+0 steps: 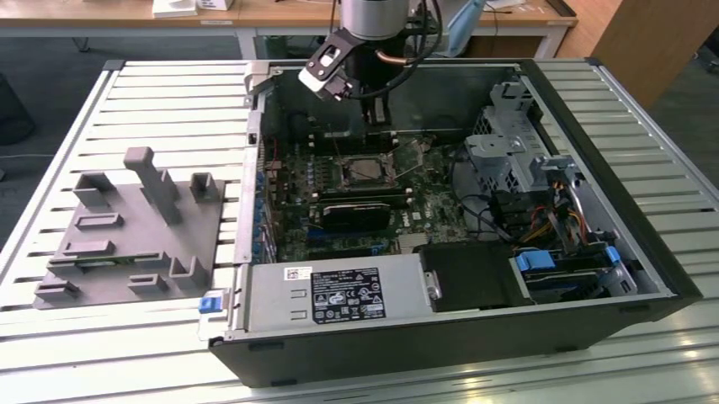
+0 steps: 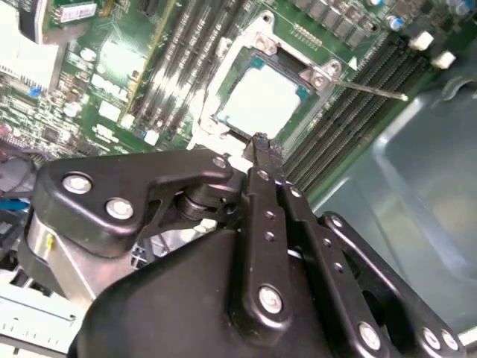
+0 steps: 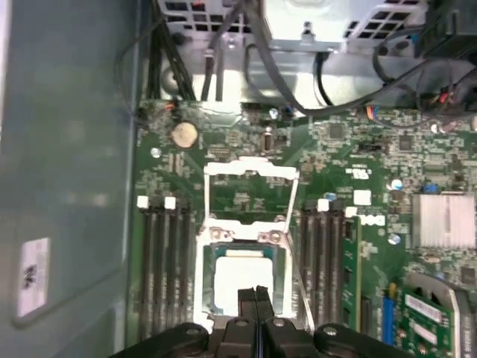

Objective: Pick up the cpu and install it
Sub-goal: 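Close the cpu cover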

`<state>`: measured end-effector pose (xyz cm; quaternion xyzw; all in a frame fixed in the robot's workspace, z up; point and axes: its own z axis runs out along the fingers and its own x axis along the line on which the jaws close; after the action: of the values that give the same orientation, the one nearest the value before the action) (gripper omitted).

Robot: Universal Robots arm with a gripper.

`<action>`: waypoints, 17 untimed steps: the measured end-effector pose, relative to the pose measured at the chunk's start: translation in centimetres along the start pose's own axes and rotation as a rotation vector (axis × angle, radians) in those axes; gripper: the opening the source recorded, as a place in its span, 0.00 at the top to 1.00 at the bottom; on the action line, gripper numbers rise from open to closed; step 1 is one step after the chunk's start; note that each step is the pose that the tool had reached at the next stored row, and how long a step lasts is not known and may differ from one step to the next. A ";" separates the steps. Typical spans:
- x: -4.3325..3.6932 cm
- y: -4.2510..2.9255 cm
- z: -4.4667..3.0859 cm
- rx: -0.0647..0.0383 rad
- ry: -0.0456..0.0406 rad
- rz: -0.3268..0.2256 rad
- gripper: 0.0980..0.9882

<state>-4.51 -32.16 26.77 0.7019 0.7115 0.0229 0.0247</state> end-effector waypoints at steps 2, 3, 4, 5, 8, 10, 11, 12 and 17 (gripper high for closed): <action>-0.46 0.01 0.00 0.000 -0.0001 0.001 0.99; -0.55 0.05 0.02 0.000 -0.0001 0.001 0.99; -0.57 0.20 0.06 0.000 0.0000 0.001 0.99; -0.57 0.48 0.09 0.000 -0.0001 0.001 0.99; -0.60 1.81 0.20 0.000 -0.0001 0.001 0.99; -0.52 2.60 0.27 0.000 -0.0002 0.001 0.99; -0.41 2.82 0.29 0.000 -0.0002 0.001 0.99; -0.31 2.95 0.31 0.000 -0.0001 0.001 0.99; -0.01 4.15 0.54 0.008 0.0001 0.000 0.99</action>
<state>-0.34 -32.11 26.51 0.7019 0.7116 0.0203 0.0220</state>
